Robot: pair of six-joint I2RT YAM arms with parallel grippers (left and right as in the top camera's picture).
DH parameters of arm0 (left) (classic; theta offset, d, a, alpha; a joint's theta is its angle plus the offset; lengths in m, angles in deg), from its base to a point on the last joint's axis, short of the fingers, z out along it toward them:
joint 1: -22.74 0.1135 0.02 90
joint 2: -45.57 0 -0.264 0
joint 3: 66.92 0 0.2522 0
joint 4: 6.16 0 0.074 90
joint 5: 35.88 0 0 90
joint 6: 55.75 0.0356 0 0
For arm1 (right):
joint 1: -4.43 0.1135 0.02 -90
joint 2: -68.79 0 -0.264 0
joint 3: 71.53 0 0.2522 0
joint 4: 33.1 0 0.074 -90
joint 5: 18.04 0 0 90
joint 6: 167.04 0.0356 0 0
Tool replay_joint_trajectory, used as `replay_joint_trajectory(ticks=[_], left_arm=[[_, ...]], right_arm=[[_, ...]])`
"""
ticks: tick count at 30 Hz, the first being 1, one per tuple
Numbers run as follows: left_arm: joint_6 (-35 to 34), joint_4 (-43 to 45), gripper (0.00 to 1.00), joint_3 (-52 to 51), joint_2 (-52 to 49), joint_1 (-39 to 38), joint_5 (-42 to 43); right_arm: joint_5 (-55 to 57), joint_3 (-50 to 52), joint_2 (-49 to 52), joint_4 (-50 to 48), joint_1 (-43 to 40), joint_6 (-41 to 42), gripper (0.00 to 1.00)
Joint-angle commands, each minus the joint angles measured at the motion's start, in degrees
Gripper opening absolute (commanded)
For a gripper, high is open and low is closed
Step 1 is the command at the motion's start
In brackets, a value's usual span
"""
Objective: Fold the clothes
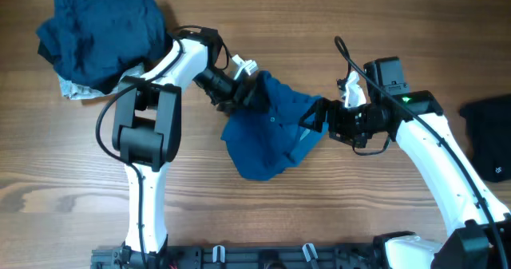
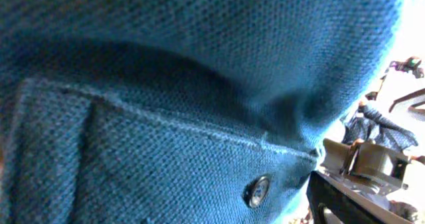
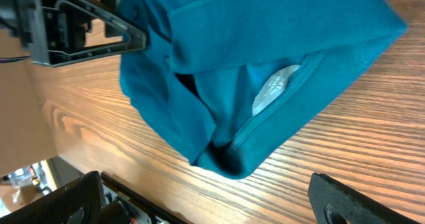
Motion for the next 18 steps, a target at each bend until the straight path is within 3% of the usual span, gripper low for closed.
replay_joint_trajectory(ticks=[1, 2, 3, 4, 9, 18], left_arm=[[-1.44, 1.77, 0.70, -0.50, -4.26, -2.95, -3.65], [-1.44, 1.90, 0.44, -0.50, -4.26, -3.61, -4.48], [-1.46, 2.08, 0.10, -0.50, -4.26, -4.11, -5.09], [-1.49, 2.12, 0.04, -0.50, -4.26, -4.52, -5.09], [-3.23, 3.02, 0.04, -0.50, -4.26, -5.20, -4.66], [-30.32, 17.99, 0.04, -0.50, -4.26, 5.62, -4.92]], right_arm=[[2.03, 0.55, -0.15, 0.09, -0.11, 0.57, 0.99], [2.03, 0.55, -0.15, 0.17, -0.11, 0.50, 1.00], [2.03, 0.55, -0.15, 0.20, -0.09, 0.37, 1.00], [2.03, 0.55, -0.15, 0.20, -0.11, 0.22, 1.00], [2.03, 0.55, -0.15, 0.24, -0.11, -0.48, 1.00], [2.03, 0.55, -0.15, 0.66, -0.09, -1.14, 1.00]])
